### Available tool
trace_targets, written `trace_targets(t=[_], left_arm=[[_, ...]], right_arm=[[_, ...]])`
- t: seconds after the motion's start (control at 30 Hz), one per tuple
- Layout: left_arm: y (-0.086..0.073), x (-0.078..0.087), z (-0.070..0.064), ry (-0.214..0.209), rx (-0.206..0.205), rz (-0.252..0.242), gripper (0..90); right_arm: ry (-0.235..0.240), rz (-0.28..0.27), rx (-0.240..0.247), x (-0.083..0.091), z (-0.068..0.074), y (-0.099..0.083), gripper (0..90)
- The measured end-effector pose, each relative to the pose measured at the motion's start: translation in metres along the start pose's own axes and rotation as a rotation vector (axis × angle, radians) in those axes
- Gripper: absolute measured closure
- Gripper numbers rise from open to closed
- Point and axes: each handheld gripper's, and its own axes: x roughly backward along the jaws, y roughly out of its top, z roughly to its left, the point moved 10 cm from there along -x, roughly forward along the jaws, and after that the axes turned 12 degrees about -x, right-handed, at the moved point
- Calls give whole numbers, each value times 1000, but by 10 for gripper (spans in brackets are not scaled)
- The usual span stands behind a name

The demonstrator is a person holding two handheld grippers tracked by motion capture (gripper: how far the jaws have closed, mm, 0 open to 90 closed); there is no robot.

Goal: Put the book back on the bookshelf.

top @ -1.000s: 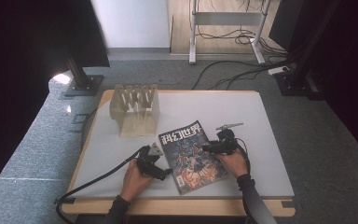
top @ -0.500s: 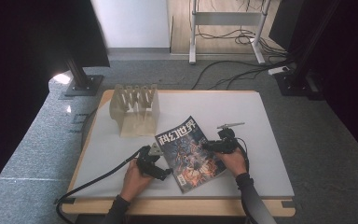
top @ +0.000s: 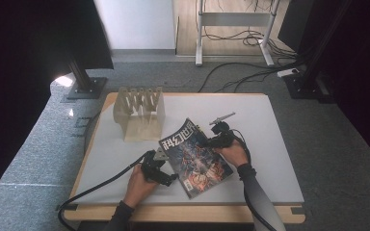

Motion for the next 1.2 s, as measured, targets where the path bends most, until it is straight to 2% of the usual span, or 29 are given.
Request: trace_targets(t=[0.07,0.17,0.43,0.5,0.63,0.7,0.77,0.8,0.9,1.0,1.2], left_arm=[[0,0,0,-1,2,0,0],[0,0,0,-3,3,1,0],[-1,2,1,-21,-4,-1,0],[0,4,2,-45,17,-7,10],[3,6,6,-74,43,-7,2],[6,6,8,-94,54,-26,2],[11,6,7,-123,49,-38,7],[14,5,5,-142,34,-38,14],[18,3,6,-167,20,-23,28],[26,0,8,-220,37,-40,31],[38,6,18,-232,66,-77,34]], right_arm=[[-19,-1,45,5,6,1,803],[-38,-8,89,10,15,3,808],[-33,-65,160,30,41,7,814],[-34,-83,176,36,46,8,815],[-22,-119,187,48,53,11,816],[-19,-129,196,53,55,12,815],[-19,-136,205,57,58,13,816],[-20,-138,212,59,60,13,816],[-18,-152,222,64,64,15,816],[-9,-160,233,69,68,16,815],[1,-178,245,78,73,18,815]])
